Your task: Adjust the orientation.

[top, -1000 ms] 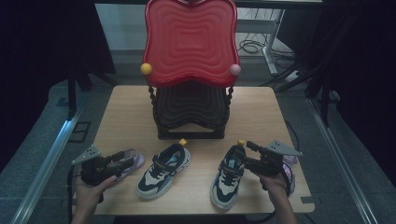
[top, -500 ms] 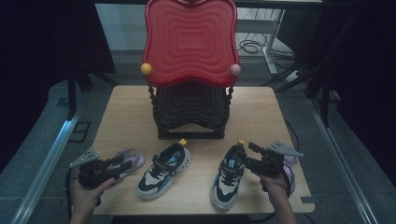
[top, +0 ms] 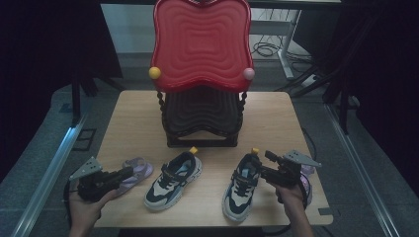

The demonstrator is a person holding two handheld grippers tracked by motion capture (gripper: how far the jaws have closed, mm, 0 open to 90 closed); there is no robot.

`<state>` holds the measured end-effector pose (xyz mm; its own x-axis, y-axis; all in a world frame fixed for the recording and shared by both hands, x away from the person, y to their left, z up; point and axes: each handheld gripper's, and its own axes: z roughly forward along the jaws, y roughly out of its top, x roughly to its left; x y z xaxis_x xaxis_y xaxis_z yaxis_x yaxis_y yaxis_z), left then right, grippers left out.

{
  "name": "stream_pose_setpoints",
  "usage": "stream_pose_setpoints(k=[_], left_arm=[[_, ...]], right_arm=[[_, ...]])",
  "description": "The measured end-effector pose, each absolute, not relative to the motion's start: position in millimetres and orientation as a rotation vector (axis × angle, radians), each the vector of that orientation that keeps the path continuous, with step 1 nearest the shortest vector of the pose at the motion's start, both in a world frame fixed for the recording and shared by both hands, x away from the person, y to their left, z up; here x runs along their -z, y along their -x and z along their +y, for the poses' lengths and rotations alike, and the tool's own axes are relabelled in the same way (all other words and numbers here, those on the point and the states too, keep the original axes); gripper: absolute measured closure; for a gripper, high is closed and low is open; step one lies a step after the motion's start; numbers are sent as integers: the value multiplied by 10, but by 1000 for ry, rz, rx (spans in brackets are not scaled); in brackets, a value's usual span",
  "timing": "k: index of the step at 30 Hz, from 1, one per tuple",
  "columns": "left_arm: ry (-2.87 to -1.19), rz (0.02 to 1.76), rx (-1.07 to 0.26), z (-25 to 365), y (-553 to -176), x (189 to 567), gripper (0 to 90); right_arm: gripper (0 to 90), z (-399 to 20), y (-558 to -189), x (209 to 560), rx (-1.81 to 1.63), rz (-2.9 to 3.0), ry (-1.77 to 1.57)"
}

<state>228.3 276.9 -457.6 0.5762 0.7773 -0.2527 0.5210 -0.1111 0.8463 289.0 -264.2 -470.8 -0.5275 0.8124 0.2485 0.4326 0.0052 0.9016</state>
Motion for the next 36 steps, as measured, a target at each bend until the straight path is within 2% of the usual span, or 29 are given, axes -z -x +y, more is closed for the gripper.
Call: stream_pose_setpoints(k=[3, 19, 30, 36], left_arm=[[-1789, 1076, -316, 2792, -2284, 4574, 889], [-1844, 1164, -308, 2977, -2241, 4609, 898], [-1837, 1297, -255, 3325, -2012, 4994, 897], [-1852, 1298, -250, 3317, -2015, 5024, 897]], right_arm=[[312, -2656, -2899, 4721, -1524, 1937, -1302], [302, -2693, -2852, 4673, -1522, 1906, -1276], [298, -2665, -2854, 4686, -1501, 1925, -1269], [300, -2703, -2864, 4689, -1505, 1912, -1290]])
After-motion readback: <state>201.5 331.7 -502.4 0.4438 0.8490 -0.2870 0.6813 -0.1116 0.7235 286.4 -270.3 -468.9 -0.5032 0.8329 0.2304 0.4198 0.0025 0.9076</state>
